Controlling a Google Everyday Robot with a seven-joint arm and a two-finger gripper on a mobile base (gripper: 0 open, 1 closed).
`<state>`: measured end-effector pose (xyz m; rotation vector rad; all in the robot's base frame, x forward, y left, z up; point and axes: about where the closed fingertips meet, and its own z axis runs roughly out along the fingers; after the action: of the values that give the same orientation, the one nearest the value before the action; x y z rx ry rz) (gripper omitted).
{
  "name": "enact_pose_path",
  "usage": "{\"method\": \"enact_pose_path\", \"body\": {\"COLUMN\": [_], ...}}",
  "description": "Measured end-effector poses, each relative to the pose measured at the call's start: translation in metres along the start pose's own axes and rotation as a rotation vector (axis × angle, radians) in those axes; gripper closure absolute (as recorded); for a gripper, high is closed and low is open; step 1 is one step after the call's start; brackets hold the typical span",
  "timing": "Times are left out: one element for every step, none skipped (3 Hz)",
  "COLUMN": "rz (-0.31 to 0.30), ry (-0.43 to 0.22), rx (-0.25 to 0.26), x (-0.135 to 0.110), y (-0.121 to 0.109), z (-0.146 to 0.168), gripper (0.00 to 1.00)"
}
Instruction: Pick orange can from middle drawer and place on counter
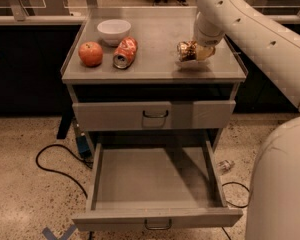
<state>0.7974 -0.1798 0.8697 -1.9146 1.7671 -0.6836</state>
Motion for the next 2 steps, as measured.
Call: {"method": "enact_pose_path", "body": {"rz": [0.000,0.000], "ry": [0.000,0.000], "rx": [0.000,0.000], "x": [0.0000,0.0000], "y": [0.0000,0.0000], "z": [0.0000,0.0001], "gripper": [0.12,0.00]}}
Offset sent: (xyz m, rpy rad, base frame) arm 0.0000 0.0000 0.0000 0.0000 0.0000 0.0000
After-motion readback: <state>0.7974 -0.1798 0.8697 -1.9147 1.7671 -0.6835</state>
